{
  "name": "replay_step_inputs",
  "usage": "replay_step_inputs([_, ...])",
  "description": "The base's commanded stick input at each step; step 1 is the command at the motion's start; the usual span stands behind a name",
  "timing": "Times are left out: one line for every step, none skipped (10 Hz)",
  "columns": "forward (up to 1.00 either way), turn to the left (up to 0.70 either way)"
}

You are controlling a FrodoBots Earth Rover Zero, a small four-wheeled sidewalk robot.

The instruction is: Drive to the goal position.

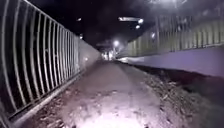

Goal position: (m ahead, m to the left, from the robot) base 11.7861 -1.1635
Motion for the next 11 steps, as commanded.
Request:
replay_step_inputs([0.50, 0.00])
replay_step_inputs([0.50, 0.00])
replay_step_inputs([0.50, 0.00])
replay_step_inputs([0.50, 0.00])
replay_step_inputs([0.50, 0.00])
replay_step_inputs([0.50, 0.00])
replay_step_inputs([0.50, 0.00])
replay_step_inputs([0.50, 0.00])
replay_step_inputs([0.50, 0.00])
replay_step_inputs([0.50, 0.00])
replay_step_inputs([0.50, 0.00])
